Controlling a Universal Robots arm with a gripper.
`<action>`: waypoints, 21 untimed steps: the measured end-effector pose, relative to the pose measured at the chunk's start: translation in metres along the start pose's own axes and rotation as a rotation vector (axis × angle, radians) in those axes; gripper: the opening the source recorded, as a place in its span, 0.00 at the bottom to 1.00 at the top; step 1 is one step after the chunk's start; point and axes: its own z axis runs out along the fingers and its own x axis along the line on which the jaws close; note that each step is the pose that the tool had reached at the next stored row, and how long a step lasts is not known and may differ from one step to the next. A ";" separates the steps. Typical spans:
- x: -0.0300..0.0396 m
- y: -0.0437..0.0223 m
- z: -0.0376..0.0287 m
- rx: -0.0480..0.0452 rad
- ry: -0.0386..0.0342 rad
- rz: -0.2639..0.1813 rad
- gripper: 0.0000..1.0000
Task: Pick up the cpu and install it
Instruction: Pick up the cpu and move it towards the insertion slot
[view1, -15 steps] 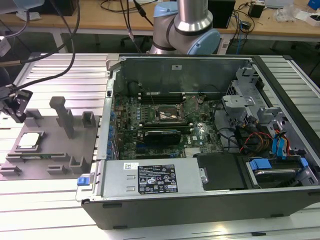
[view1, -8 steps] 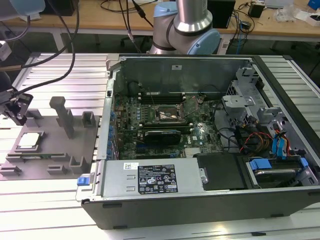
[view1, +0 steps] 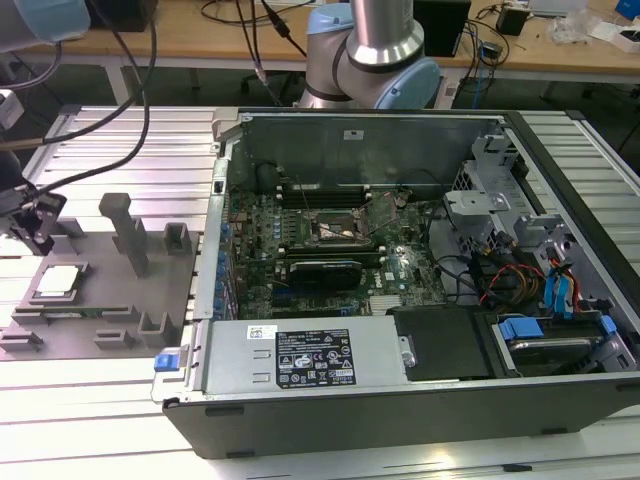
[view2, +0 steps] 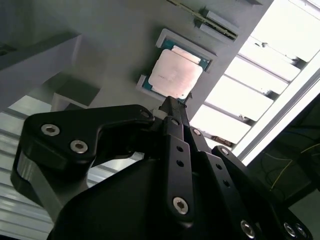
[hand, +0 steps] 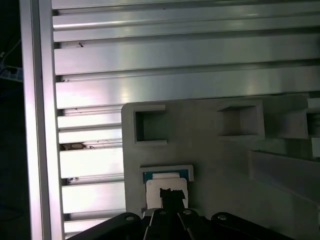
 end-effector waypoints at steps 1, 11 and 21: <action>0.0004 -0.0002 0.0009 0.0000 0.0000 0.000 0.11; 0.0007 -0.0100 0.0128 0.0004 0.0047 0.000 0.11; 0.0002 -0.0152 0.0338 0.0010 0.0117 0.001 0.11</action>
